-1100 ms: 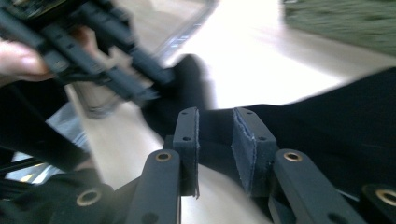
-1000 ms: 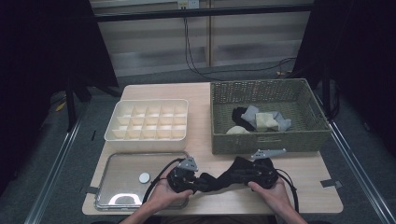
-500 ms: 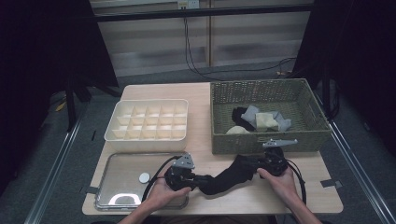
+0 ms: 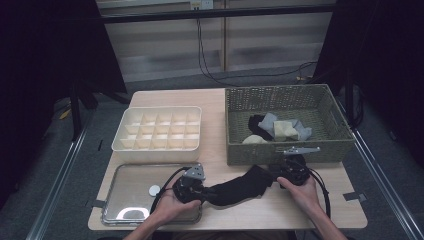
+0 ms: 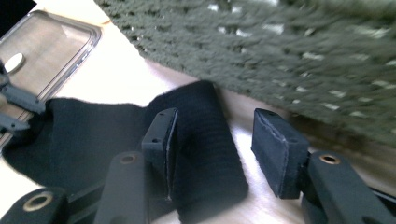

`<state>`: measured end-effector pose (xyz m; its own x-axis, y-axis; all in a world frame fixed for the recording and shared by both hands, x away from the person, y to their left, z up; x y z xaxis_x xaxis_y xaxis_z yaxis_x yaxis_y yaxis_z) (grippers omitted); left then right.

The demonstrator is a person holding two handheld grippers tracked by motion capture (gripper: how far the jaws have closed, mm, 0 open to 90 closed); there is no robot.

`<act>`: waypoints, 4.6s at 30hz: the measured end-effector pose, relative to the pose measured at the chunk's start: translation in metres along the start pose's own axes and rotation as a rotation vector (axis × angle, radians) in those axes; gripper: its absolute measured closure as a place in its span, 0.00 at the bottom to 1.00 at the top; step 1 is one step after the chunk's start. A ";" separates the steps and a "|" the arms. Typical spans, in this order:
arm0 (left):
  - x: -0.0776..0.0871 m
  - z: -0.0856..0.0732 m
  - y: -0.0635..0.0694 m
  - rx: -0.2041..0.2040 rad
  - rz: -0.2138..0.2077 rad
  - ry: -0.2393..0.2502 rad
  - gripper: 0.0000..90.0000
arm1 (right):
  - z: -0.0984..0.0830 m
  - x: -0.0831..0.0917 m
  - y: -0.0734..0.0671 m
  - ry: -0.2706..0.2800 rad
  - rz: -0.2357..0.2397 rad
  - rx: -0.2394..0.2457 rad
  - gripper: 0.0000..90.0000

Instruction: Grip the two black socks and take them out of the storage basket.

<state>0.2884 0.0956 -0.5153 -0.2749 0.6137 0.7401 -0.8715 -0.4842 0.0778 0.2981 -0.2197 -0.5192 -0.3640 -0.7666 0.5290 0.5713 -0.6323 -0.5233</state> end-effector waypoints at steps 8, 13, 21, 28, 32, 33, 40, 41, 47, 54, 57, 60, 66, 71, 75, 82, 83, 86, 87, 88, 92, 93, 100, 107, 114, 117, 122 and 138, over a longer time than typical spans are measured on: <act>0.000 0.000 -0.002 -0.006 0.021 0.009 0.77 | 0.001 0.002 -0.013 0.010 0.020 0.021 0.91; -0.003 0.002 -0.002 -0.011 0.027 0.007 0.77 | 0.008 0.009 -0.037 0.052 0.034 0.088 0.91; -0.006 0.005 0.000 -0.002 0.027 0.009 0.75 | 0.006 -0.018 -0.069 0.004 0.095 0.149 0.86; -0.006 0.004 0.000 -0.014 0.026 0.008 0.72 | -0.001 -0.049 -0.079 -0.083 0.153 0.166 0.81; -0.006 0.004 0.001 -0.008 0.021 0.018 0.70 | -0.007 -0.056 -0.078 -0.119 0.182 0.165 0.76; -0.006 0.004 0.001 -0.010 0.022 0.018 0.70 | -0.008 -0.057 -0.078 -0.124 0.187 0.161 0.74; -0.007 0.004 0.000 -0.010 0.018 0.022 0.70 | 0.002 -0.038 -0.073 -0.053 0.164 0.161 0.58; -0.006 0.004 0.000 -0.013 0.019 0.019 0.70 | 0.003 -0.036 -0.071 -0.042 0.158 0.155 0.56; -0.007 0.004 0.000 -0.008 0.018 0.022 0.70 | 0.006 -0.036 -0.054 -0.035 0.112 0.123 0.49; -0.007 0.004 0.000 -0.012 0.020 0.021 0.70 | 0.013 -0.044 -0.041 -0.038 0.087 0.106 0.55; -0.007 0.004 0.000 -0.013 0.019 0.021 0.70 | 0.012 -0.053 -0.035 -0.067 0.054 0.113 0.55; -0.006 0.004 0.000 -0.018 0.021 0.020 0.69 | 0.010 -0.054 -0.033 -0.074 0.041 0.118 0.60; -0.007 0.004 0.001 -0.022 0.026 0.024 0.69 | 0.007 -0.056 -0.037 -0.092 0.062 0.126 0.83; -0.004 0.001 0.000 -0.049 0.025 0.018 0.65 | 0.007 -0.049 -0.037 -0.066 0.083 0.096 0.90; -0.002 -0.001 0.001 -0.040 0.035 0.025 0.65 | 0.005 -0.036 -0.040 -0.050 0.078 0.093 0.92; -0.002 -0.001 0.000 -0.052 0.033 0.026 0.65 | 0.002 -0.001 -0.038 0.046 0.055 0.082 0.93; -0.002 -0.001 0.000 -0.051 0.032 0.027 0.65 | 0.001 0.003 -0.036 0.052 0.049 0.078 0.93; -0.002 -0.001 0.000 -0.054 0.035 0.027 0.64 | -0.004 0.014 -0.031 0.064 0.028 0.063 0.93; -0.002 -0.001 0.000 -0.054 0.035 0.027 0.64 | -0.006 0.018 -0.030 0.070 0.020 0.061 0.93; -0.002 -0.001 0.000 -0.052 0.034 0.030 0.63 | -0.007 0.020 -0.029 0.072 0.017 0.061 0.93; -0.003 0.000 -0.002 -0.057 0.039 0.030 0.63 | -0.012 0.031 -0.027 0.083 0.003 0.065 0.93; -0.003 0.000 -0.001 -0.052 0.037 0.035 0.63 | -0.013 0.034 -0.026 0.085 -0.003 0.063 0.93; -0.004 0.002 -0.003 -0.055 0.046 0.028 0.61 | -0.020 0.050 -0.018 0.115 -0.058 0.041 0.92; -0.007 0.004 -0.003 -0.061 0.050 0.038 0.62 | -0.025 0.056 -0.013 0.124 -0.074 0.017 0.81; -0.001 0.012 -0.002 -0.063 0.043 0.064 0.63 | -0.024 0.052 -0.018 0.103 -0.068 0.048 0.67; 0.006 0.010 -0.005 -0.061 0.033 0.072 0.70 | -0.024 0.045 -0.022 0.083 -0.046 0.056 0.67; 0.006 0.004 -0.012 -0.054 0.057 0.048 0.73 | -0.022 0.024 -0.026 0.021 -0.023 0.088 0.65; -0.005 0.003 -0.002 -0.051 0.038 0.041 0.69 | -0.030 0.010 -0.023 -0.045 -0.030 0.115 0.64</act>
<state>0.2930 0.0913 -0.5173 -0.3239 0.6208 0.7139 -0.8793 -0.4761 0.0150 0.2596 -0.2161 -0.5221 -0.3507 -0.7398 0.5741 0.6418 -0.6363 -0.4279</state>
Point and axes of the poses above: each handheld gripper's, and its own axes: x roughly backward along the jaws, z roughly out of its top, y roughly to its right, the point moved 3 cm from there along -x, roughly forward along the jaws, and after that the axes turned 14 degrees about z, right-handed, at the moved point
